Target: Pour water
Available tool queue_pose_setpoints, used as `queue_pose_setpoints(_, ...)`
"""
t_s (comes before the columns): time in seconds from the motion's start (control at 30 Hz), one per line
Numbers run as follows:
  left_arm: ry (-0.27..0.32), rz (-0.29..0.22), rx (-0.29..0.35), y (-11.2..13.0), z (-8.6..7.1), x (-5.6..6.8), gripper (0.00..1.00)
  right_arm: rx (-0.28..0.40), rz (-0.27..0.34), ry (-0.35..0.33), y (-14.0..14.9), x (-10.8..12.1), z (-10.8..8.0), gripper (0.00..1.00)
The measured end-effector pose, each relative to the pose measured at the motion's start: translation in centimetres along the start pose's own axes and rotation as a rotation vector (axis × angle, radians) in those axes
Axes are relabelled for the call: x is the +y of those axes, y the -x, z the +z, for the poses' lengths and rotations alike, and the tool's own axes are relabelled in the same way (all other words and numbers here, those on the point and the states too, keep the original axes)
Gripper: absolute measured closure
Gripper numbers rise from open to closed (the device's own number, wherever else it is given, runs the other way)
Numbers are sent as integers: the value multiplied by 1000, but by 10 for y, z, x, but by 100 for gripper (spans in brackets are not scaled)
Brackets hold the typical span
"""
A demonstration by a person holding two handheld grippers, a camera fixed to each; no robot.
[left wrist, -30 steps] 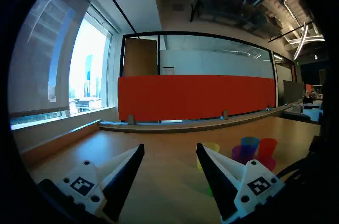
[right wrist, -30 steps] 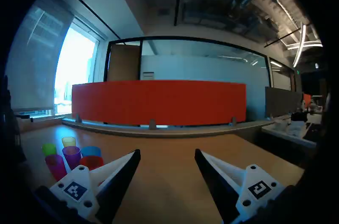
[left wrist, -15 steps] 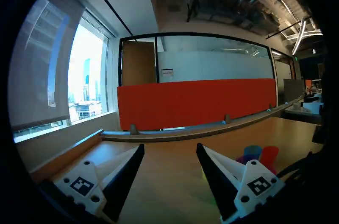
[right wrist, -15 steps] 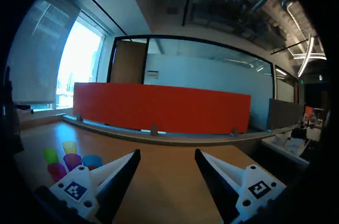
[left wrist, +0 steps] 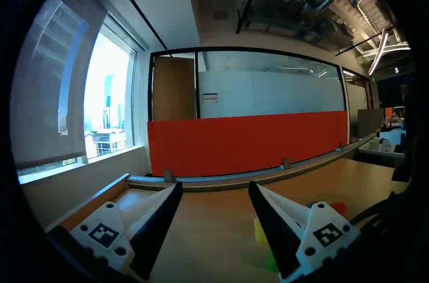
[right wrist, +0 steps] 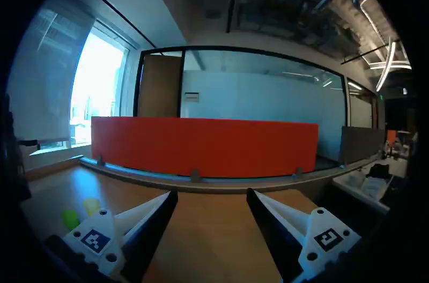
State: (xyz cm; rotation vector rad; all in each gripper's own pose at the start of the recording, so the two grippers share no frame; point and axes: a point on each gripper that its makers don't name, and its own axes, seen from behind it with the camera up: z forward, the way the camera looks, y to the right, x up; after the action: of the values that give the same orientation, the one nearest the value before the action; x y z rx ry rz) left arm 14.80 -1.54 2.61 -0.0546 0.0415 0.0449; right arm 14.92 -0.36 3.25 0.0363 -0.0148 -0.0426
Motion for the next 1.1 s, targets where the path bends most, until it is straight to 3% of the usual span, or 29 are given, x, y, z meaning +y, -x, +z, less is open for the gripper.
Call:
queue_pose_setpoints(0.17, -2, 2, -6, -4, 2, -3, 9, -1, -3, -9, -4, -3, 2, 1)
queue_pose_setpoints(0.47, 64, -31, -31, -2, 2, 9, 9, -7, -47, -33, -6, -6, 3, 1)
queue_pose_setpoints(0.87, 130, 59, -68, 0, 3, 18, 9, -21, -131, -111, -10, -18, 4, 0)
queue_pose_setpoints(1.1, 183, 58, -90, 1, 4, 28, 9, -27, -196, -159, -14, -30, 3, 0)
